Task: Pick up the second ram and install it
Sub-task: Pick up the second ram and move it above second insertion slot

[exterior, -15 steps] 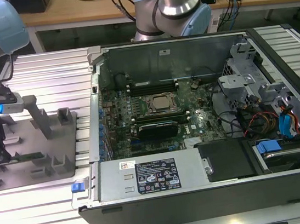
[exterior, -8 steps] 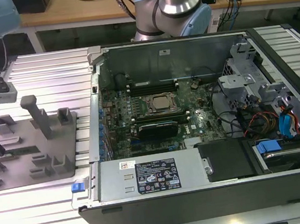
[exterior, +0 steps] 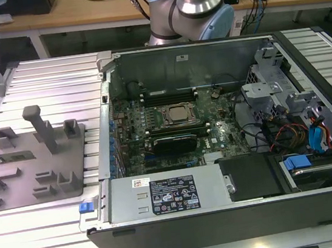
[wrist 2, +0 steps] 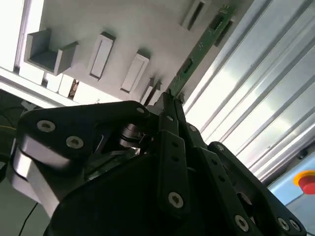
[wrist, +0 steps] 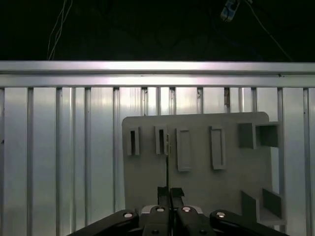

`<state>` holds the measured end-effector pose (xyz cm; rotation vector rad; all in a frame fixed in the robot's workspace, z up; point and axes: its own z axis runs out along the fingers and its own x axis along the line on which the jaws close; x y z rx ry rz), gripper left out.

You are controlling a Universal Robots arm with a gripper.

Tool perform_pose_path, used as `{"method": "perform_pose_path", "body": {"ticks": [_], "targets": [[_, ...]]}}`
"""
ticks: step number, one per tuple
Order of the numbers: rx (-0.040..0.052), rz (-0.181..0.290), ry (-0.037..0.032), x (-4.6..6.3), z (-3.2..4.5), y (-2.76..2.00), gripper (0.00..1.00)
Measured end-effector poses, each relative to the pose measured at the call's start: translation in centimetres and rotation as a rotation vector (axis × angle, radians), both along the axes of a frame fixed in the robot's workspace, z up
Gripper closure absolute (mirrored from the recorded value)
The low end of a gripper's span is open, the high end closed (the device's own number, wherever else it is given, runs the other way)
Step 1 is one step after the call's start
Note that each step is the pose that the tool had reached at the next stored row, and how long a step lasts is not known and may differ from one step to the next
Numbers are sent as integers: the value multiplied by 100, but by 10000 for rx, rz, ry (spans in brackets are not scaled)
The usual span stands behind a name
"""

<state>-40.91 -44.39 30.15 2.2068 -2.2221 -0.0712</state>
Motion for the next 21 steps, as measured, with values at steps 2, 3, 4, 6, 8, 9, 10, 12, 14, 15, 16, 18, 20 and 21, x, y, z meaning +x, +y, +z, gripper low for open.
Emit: {"method": "perform_pose_path", "body": {"ticks": [2,3,4,6,8,9,10,12,14,15,16,18,20,21], "targets": [[1,-51,-1,0,187,0,91],[1,-79,-2,0,289,0,91],[0,-96,-2,0,373,0,91],[1,-104,-2,0,454,1,91],[0,-112,-1,0,644,1,91],[0,-112,-2,0,695,1,91],[0,-113,-2,0,741,1,91],[1,-114,-2,0,866,1,91],[0,-114,-2,0,969,1,91],[0,-115,-2,0,1036,1,91],[1,-116,-2,0,1122,1,91],[0,-116,-2,0,1208,1,91],[1,-116,-3,0,1293,1,91],[1,-116,-3,0,1325,1,91]]}}
